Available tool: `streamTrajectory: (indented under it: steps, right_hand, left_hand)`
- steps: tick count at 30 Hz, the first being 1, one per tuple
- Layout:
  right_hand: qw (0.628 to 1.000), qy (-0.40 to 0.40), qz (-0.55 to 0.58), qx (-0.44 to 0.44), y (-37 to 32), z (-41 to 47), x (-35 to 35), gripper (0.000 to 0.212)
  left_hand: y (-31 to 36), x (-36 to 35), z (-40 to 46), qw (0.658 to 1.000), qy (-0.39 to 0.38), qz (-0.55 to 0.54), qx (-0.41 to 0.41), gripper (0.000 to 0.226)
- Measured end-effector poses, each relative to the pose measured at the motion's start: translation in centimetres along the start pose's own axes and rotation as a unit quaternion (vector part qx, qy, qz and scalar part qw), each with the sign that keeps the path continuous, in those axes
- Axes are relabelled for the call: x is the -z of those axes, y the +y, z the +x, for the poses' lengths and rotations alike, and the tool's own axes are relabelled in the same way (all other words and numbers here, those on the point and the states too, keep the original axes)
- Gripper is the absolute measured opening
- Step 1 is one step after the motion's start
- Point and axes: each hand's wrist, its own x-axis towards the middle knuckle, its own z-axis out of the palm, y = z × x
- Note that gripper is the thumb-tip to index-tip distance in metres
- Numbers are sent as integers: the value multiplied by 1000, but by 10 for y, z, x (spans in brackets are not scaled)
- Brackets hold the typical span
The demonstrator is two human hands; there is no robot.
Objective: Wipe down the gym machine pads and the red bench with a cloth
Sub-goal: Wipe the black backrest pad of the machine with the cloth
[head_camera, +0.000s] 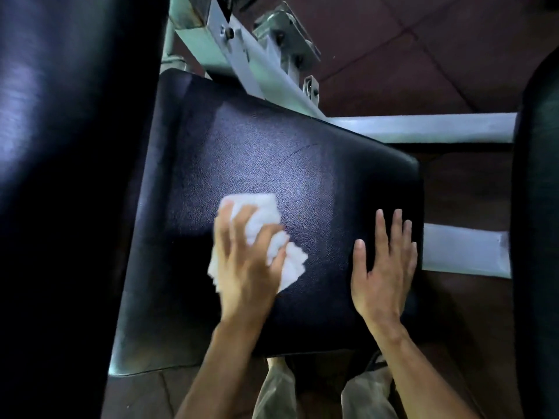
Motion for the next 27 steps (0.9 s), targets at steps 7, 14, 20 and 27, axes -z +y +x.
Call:
streamTrajectory:
  steps: [7, 14, 20, 27]
  right_hand:
    - [1000, 2, 0, -6, -1, 2, 0, 60]
    - [1000, 1, -1, 2, 1, 1, -1, 61]
    - [1000, -4, -1, -2, 1, 0, 0, 61]
    - [1000, -6, -1, -9, -1, -1, 0, 61]
  left_hand:
    - [-47, 39, 40, 967, 153, -6, 205, 19]
    - [14, -11, 89, 998, 52, -15, 43, 24]
    - [-1, 13, -35, 999, -32, -34, 7, 22]
    - [1, -11, 100, 996, 59, -26, 58, 43]
